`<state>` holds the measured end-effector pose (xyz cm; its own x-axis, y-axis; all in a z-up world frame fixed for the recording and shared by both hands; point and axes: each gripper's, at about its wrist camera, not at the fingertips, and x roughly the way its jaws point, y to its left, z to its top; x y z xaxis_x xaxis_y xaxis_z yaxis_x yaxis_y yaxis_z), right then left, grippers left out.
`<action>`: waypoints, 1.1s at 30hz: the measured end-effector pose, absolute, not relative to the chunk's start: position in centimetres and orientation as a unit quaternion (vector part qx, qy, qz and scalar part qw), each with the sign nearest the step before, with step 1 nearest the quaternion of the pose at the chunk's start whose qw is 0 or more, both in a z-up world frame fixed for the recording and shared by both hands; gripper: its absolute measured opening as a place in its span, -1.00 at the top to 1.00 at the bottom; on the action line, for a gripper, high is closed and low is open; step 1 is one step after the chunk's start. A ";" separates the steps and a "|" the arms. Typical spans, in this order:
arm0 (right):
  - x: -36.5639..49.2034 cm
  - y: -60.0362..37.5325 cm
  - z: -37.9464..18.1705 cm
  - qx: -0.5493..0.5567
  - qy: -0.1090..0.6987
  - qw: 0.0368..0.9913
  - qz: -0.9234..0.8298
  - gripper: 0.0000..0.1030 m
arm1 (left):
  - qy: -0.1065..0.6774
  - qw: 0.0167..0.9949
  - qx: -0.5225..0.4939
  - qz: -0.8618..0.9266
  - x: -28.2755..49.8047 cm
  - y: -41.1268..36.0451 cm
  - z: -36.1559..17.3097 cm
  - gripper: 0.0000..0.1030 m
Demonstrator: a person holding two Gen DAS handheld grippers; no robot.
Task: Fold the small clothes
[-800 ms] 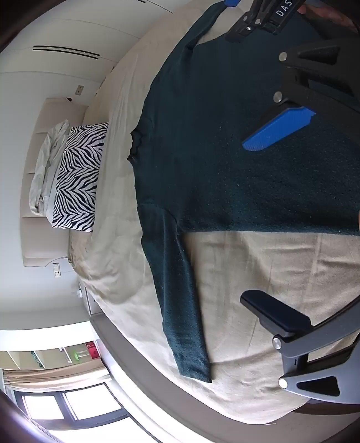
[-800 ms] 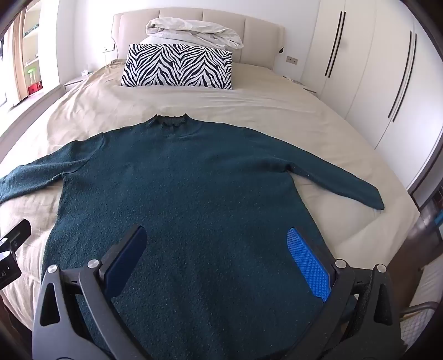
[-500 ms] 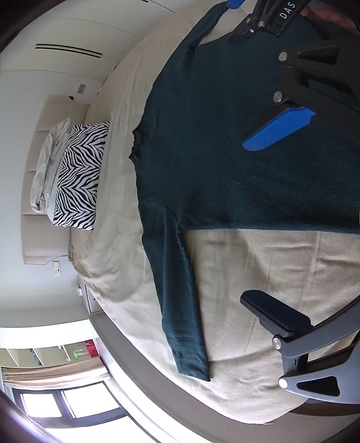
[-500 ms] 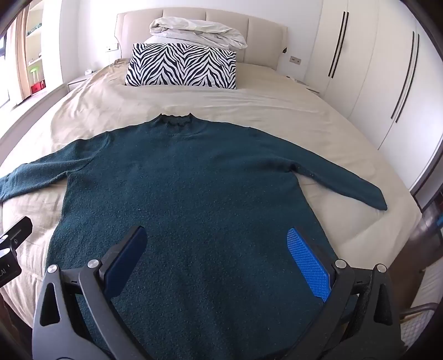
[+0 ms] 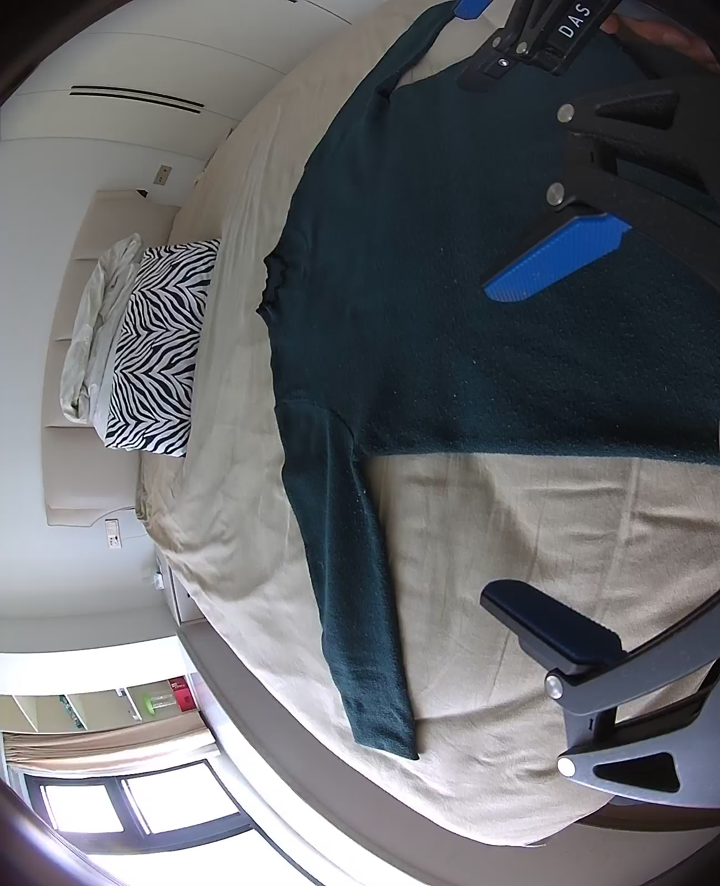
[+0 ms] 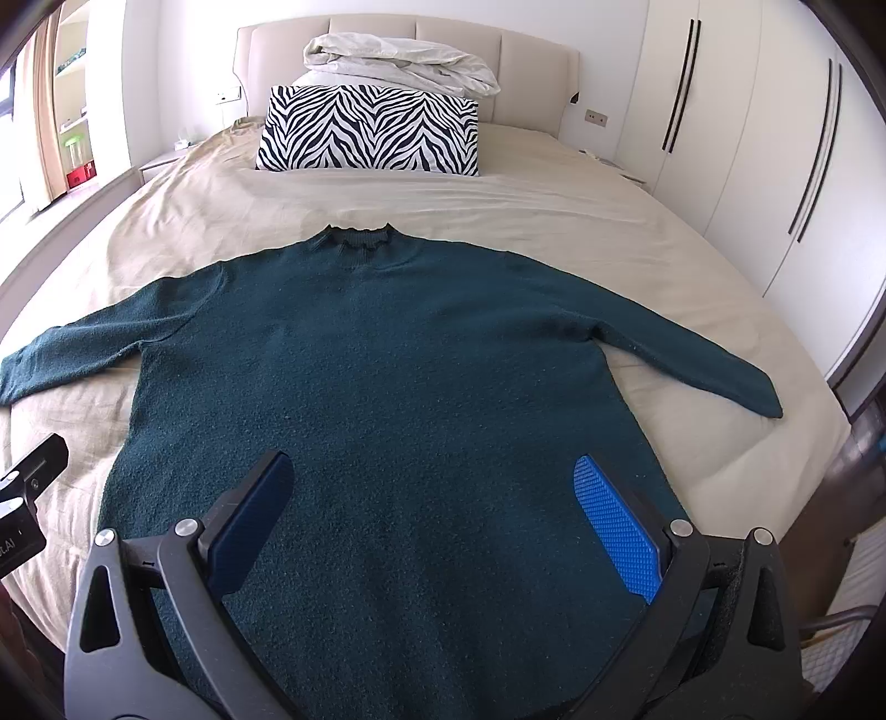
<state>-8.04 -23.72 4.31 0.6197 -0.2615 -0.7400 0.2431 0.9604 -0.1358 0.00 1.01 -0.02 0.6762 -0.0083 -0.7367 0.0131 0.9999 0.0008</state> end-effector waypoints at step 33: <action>-7.8 -23.4 3.9 -0.010 0.416 0.899 -0.137 -1.00 | 0.408 0.913 -0.001 0.000 -0.4 1.4 -1.2 -1.00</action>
